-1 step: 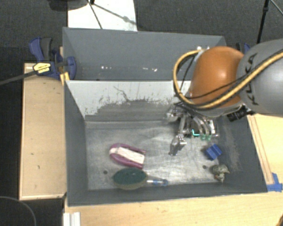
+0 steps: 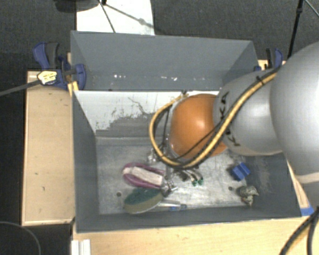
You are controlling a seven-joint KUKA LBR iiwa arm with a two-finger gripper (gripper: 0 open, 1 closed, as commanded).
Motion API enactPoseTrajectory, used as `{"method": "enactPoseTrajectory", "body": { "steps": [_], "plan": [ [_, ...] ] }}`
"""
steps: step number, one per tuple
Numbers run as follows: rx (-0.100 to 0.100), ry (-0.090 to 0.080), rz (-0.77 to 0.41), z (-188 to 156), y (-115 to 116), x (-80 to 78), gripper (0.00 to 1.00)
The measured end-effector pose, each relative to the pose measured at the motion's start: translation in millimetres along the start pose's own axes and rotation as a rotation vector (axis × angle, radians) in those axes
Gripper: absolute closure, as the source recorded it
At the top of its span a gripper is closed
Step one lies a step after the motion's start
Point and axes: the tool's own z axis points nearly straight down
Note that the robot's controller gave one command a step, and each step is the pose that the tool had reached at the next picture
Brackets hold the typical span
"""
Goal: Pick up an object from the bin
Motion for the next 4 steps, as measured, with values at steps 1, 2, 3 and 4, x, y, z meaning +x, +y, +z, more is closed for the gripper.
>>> {"method": "enactPoseTrajectory", "body": {
  "steps": [1,2,3,4],
  "plan": [
    [-0.005,0.015,0.003,2,2,4.4,1.0],
    [-0.008,0.02,-0.004,-60,43,9.9,1.0],
    [-0.007,0.026,0.0,-56,40,11.1,0.0],
    [-0.003,0.014,-0.165,0,81,-6.7,0.0]
  ]
}}
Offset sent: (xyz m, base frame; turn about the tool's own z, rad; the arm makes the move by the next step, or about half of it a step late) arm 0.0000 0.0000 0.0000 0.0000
